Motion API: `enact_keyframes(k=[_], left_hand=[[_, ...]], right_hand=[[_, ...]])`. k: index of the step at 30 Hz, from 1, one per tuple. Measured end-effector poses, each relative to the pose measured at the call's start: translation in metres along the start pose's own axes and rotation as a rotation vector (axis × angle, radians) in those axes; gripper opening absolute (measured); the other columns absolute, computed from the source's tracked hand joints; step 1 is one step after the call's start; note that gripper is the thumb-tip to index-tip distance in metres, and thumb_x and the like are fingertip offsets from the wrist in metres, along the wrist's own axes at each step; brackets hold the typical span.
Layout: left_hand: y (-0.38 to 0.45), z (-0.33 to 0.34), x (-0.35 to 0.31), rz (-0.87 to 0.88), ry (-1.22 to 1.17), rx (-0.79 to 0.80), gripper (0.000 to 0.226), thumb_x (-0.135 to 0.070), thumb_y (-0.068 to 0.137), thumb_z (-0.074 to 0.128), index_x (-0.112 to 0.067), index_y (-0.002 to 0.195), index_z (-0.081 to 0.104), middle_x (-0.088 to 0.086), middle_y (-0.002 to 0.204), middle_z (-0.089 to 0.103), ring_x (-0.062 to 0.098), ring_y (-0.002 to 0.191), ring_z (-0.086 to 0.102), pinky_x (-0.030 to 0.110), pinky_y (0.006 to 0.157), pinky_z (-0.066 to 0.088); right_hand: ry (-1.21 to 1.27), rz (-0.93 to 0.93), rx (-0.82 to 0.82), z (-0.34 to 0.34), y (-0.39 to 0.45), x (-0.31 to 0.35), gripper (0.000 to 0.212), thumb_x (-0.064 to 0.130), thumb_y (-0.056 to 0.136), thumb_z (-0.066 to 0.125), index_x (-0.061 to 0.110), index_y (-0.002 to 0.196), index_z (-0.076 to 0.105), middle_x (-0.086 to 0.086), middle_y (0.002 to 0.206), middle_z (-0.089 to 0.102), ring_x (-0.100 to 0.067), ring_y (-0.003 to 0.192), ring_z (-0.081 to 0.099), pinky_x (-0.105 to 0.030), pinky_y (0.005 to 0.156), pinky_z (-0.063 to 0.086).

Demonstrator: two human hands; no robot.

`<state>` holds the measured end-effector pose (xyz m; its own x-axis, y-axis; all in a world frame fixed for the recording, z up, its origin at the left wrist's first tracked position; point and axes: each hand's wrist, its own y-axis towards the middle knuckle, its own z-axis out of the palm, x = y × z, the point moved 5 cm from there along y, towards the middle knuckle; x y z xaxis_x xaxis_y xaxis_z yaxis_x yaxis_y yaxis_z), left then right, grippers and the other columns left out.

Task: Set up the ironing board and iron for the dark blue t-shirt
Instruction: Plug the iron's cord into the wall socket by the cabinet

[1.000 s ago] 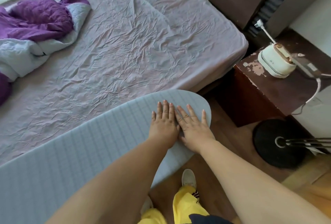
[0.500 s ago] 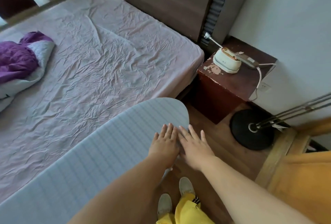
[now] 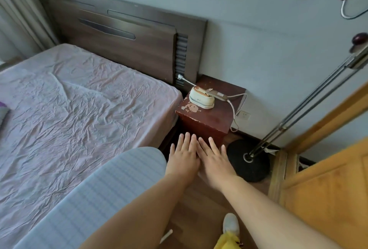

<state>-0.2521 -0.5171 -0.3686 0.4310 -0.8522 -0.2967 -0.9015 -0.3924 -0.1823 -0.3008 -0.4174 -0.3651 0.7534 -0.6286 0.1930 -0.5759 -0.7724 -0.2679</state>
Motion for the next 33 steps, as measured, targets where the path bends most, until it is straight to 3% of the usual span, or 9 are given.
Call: enact_keyframes(k=[6,15,27,33], left_hand=[[0.074,-0.008,-0.083,-0.016,0.016,-0.042,0.072,-0.04,0.103,0.033,-0.019,0.16,-0.005,0.003,0.168,-0.008,0.021,0.153,-0.014,0.048,0.125,0.004],[0.144,-0.02,-0.156,-0.074,-0.018,-0.102,0.067,-0.035,0.104,0.028,-0.018,0.16,-0.004,0.002,0.168,-0.009,0.02,0.153,-0.016,0.047,0.124,0.0],[0.218,-0.029,-0.135,-0.179,-0.059,-0.096,0.073,-0.049,0.102,0.028,-0.02,0.16,-0.006,0.004,0.168,-0.01,0.022,0.152,-0.018,0.049,0.124,0.0],[0.274,-0.037,-0.09,-0.243,-0.104,-0.102,0.078,-0.052,0.101,0.033,-0.017,0.16,-0.005,0.006,0.167,-0.012,0.022,0.152,-0.019,0.049,0.124,-0.002]], right_hand=[[-0.04,-0.002,-0.061,-0.045,0.029,-0.1,0.082,0.045,0.099,0.043,0.026,0.157,-0.012,0.005,0.166,-0.013,-0.027,0.151,-0.02,-0.058,0.121,0.003],[-0.104,-0.083,-0.045,-0.092,0.067,-0.191,0.081,0.046,0.1,0.038,0.025,0.155,-0.018,0.004,0.165,-0.019,-0.029,0.15,-0.023,-0.058,0.121,0.002],[-0.104,-0.134,-0.036,-0.114,0.144,-0.213,0.075,0.046,0.101,0.035,0.025,0.157,-0.011,0.001,0.166,-0.012,-0.029,0.151,-0.018,-0.06,0.121,0.006],[-0.091,-0.064,-0.02,-0.118,0.215,-0.219,0.079,0.057,0.099,0.033,0.025,0.157,-0.009,0.001,0.166,-0.011,-0.029,0.151,-0.017,-0.061,0.12,0.007]])
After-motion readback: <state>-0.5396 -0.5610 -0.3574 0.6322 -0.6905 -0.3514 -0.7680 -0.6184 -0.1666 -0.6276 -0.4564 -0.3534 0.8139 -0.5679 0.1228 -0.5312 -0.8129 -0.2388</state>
